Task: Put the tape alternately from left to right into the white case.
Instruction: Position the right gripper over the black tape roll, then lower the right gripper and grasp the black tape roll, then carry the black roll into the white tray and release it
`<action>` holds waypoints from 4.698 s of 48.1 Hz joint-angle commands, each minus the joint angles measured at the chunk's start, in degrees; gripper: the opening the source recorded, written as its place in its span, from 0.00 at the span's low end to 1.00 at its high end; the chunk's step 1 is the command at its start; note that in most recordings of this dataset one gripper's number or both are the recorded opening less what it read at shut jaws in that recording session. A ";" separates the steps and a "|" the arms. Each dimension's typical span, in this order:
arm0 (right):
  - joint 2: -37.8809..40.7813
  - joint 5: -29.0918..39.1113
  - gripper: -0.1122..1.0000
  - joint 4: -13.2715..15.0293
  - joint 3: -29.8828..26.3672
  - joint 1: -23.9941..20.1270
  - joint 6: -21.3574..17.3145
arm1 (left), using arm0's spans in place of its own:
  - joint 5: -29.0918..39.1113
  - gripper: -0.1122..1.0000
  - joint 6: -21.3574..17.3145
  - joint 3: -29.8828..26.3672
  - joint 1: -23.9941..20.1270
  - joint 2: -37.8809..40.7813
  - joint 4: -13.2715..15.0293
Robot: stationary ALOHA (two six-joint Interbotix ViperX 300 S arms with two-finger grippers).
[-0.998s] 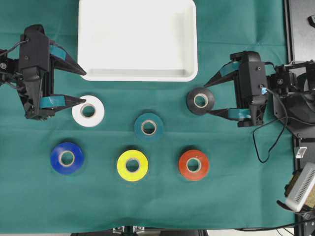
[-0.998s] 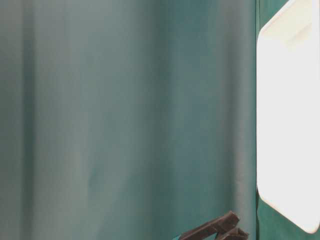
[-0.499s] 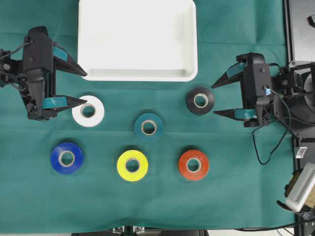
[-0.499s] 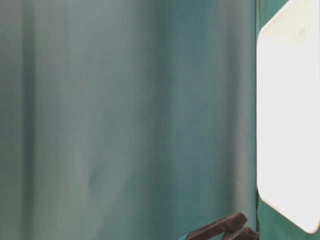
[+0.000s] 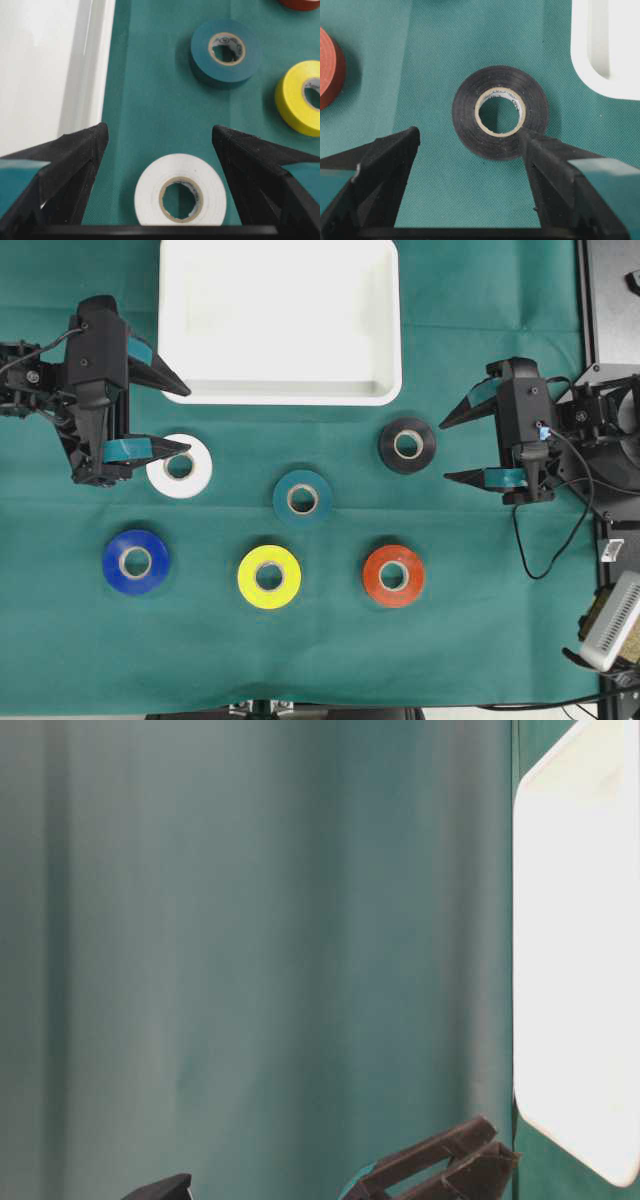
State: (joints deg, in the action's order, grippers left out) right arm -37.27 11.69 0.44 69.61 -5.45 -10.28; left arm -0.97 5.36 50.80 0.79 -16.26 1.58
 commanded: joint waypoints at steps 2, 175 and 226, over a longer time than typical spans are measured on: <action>0.18 -0.79 0.85 0.00 -0.62 -0.09 -0.09 | -0.53 0.63 0.00 -1.23 0.09 -0.44 0.00; 4.48 4.13 0.32 0.09 -9.58 -0.44 -0.35 | -0.53 0.63 0.00 -0.26 0.09 -0.53 0.00; 33.66 -0.44 0.32 14.06 -32.34 16.17 -0.26 | -0.26 0.63 0.00 -0.09 0.09 -0.35 0.00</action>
State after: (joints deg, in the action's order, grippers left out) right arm -3.96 11.69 13.01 39.90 9.49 -10.46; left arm -0.97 5.36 51.42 0.79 -16.17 1.58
